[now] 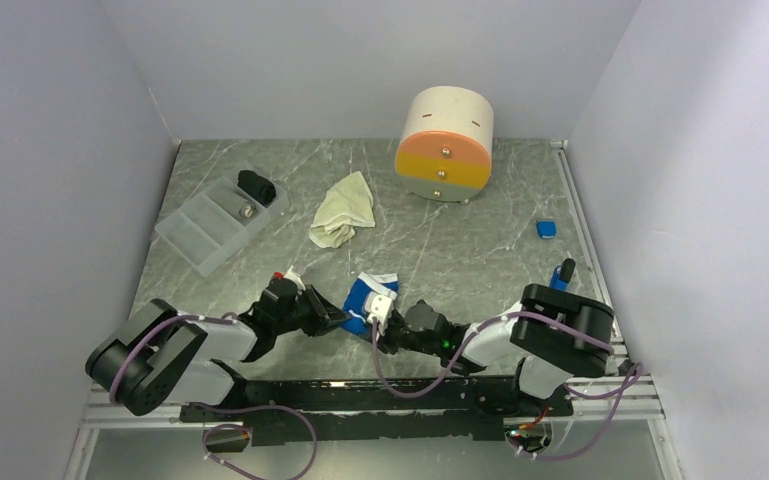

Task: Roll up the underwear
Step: Roll the underwear to the center of the board.

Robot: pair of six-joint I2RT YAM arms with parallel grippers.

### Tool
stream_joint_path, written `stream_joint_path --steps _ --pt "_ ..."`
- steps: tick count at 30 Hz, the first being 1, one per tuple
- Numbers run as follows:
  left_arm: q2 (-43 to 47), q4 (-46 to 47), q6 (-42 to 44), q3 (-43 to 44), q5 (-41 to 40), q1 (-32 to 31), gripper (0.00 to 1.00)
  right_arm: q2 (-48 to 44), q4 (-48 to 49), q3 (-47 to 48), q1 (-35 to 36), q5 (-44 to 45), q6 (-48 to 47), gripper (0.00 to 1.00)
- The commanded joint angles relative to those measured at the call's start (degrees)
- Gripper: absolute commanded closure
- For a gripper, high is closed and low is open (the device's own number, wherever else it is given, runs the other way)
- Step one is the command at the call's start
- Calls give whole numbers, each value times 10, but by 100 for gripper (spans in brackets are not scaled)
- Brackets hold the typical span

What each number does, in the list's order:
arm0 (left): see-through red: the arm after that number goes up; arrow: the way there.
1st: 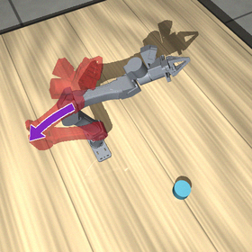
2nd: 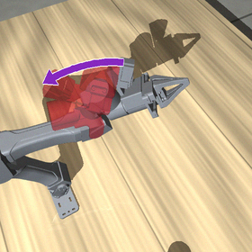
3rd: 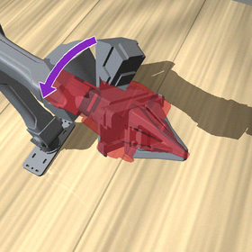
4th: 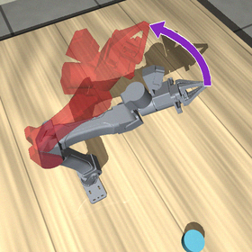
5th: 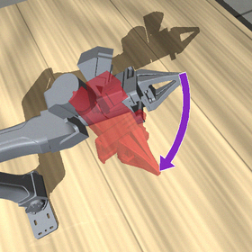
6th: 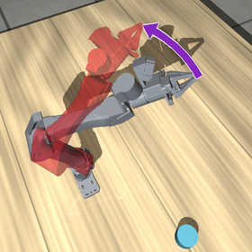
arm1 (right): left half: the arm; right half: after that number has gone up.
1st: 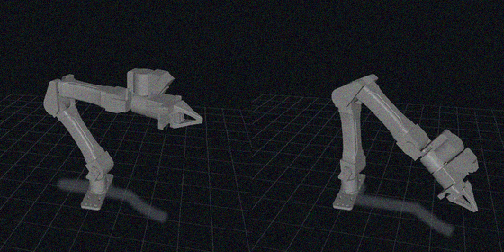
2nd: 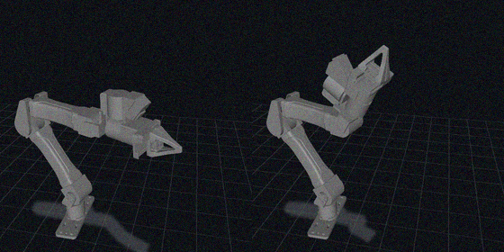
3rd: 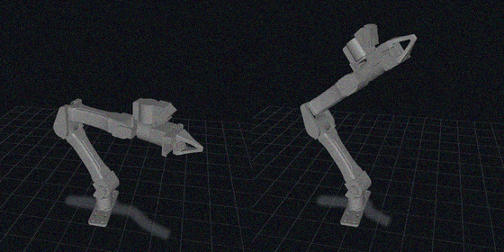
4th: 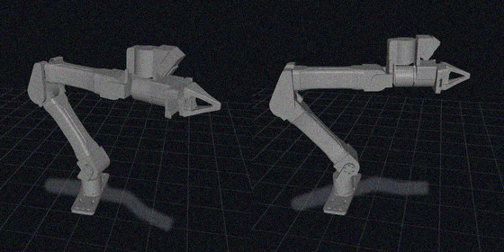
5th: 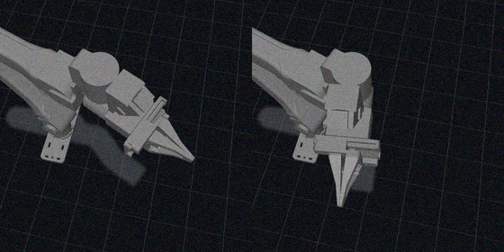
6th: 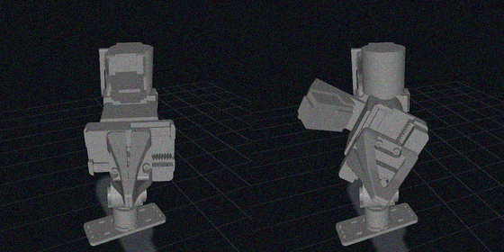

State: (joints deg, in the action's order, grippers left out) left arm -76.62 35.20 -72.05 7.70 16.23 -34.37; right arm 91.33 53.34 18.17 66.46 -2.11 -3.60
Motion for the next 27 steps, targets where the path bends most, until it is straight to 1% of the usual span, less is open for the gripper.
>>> stream_joint_path --steps 1,2,6,11,13,15,20,23,25,27 --pt "-11 -91 42 23 -30 -7 88 -49 -46 -3 4 -53 -56 58" --pt "-11 -99 45 29 -30 -8 89 -59 -64 1 7 -56 -75 54" --pt "-9 -114 49 38 -25 -12 93 -87 -141 28 20 -15 -142 52" --pt "-6 -120 46 38 -25 -13 94 -73 -183 64 39 38 -209 50" --pt "-6 -115 45 35 -25 -13 91 -62 -170 72 43 52 -216 50" --pt "-8 -111 45 34 -23 -13 90 -52 -135 69 43 45 -225 50" --pt "-11 -112 47 35 -21 -14 91 3 -152 100 46 40 -242 51" --pt "-8 -106 46 33 -19 -14 89 21 -121 90 47 43 -241 52" --pt "-7 -108 49 35 -17 -14 88 32 -110 80 48 62 -249 55" --pt "-4 -116 51 35 -19 -13 88 37 -118 77 48 76 -255 62"
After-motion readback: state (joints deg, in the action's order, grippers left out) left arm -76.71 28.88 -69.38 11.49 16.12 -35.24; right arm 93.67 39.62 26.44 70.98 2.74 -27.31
